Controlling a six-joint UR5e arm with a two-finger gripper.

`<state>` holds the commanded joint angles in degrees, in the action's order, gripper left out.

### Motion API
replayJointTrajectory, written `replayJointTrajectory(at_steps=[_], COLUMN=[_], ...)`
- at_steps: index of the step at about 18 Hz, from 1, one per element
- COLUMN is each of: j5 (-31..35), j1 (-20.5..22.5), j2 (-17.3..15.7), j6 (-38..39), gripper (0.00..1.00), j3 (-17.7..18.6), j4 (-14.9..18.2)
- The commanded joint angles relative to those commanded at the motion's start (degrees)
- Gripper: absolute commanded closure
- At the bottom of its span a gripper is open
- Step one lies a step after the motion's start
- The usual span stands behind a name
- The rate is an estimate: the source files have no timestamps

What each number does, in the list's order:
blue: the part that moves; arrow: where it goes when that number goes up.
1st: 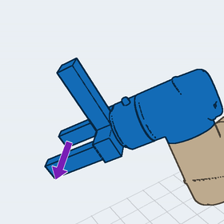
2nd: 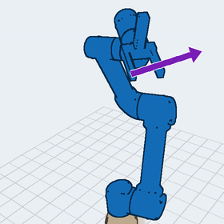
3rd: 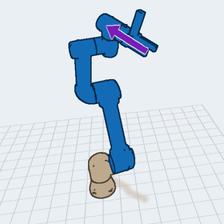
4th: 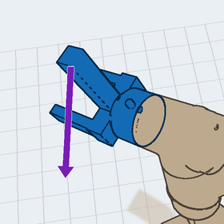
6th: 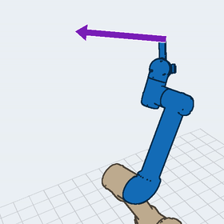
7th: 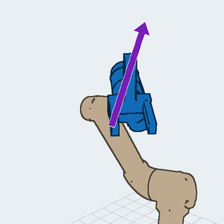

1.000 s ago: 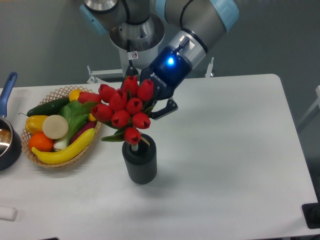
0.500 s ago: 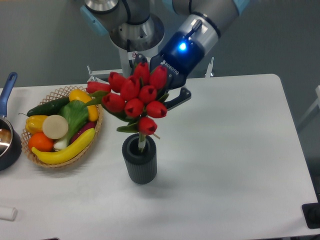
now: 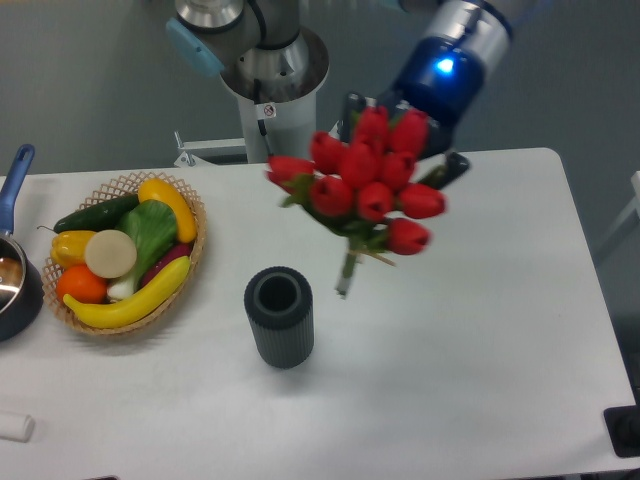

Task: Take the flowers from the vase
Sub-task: 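Carry the tulip bouquet away from the vase and hold it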

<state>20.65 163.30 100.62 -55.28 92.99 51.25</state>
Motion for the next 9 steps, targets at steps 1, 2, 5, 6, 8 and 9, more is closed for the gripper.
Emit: replayJointTrajectory(at_steps=[1,2,5,6,8,9], j5=[0.0,0.0,0.17,0.26,0.35,0.35], j1=[0.87,1.4,1.41,1.32,1.32,1.32], j2=[1.14,2.11,3.0,3.18,3.35,3.44], j6=[-1.14,-2.02,-2.99,-3.08,-3.08,-3.17], gripper=[0.55,0.55,0.55,0.55,0.55,0.55], j3=[0.0,0.0,-0.44,-0.44,-0.53,-0.53], j4=[-0.97,-1.15,-1.15,-1.24,-1.24,-1.24])
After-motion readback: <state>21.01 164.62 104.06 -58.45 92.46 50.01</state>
